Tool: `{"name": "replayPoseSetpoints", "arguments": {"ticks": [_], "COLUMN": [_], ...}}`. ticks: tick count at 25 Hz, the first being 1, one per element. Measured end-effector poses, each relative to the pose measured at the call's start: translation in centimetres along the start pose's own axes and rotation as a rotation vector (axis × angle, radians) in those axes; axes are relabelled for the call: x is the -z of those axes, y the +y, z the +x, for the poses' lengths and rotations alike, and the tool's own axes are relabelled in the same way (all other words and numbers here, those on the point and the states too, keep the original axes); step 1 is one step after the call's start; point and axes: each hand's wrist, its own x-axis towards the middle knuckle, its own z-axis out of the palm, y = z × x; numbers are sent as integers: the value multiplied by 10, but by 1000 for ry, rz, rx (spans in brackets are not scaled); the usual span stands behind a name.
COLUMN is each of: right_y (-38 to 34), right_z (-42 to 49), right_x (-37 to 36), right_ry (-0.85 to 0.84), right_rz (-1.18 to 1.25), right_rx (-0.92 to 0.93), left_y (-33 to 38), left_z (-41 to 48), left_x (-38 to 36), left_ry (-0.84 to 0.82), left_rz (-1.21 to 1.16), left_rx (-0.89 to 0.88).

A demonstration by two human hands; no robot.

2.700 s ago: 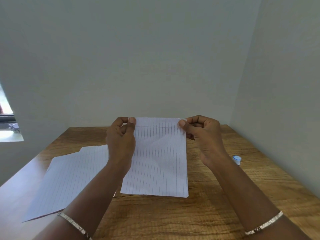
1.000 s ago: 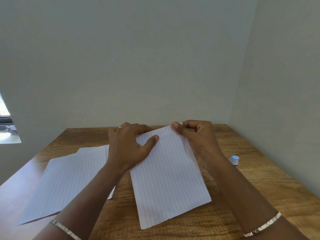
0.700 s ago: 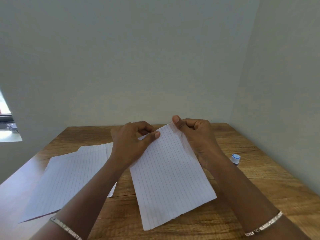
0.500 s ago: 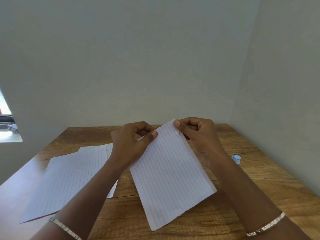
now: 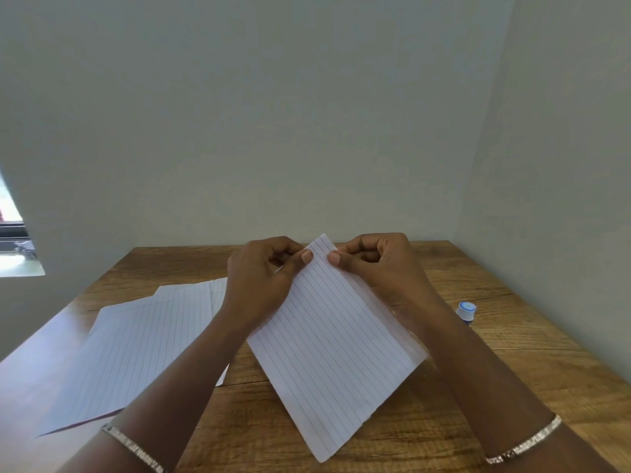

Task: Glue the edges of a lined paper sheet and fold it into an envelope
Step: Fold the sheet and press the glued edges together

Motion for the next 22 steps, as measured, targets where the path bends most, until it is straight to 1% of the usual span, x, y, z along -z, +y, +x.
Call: {"name": "replayPoseSetpoints", "arguments": {"ticks": [4, 6, 8, 11, 13, 15, 19, 22], "right_y": [-1, -1, -1, -2, -2, -2, -4, -3], "right_z": [-1, 0, 1, -1, -2, -3, -2, 2], "right_x": [2, 6, 7, 5, 2, 0, 3, 7], "right_ry": [-47, -76, -89, -132, -159, -186, -201, -153], "right_rz": [-2, -47, -110, -184, -232, -258, -250, -282], "right_rx": [-15, -22, -1, 53, 80, 89, 60, 74], "left_y": [-2, -4, -3, 2, 5, 4, 0, -1], "left_z": [0, 0, 0, -1, -1, -1, 1, 2], "left_x": [-1, 1, 1, 0, 0, -1, 3, 7], "left_ry": [32, 50, 34, 3, 11, 32, 118, 140], "left_rz": [-71, -115, -133, -161, -125, -79, -116, -207], "left_rx": [46, 81, 93, 52, 6, -4, 89, 162]}}
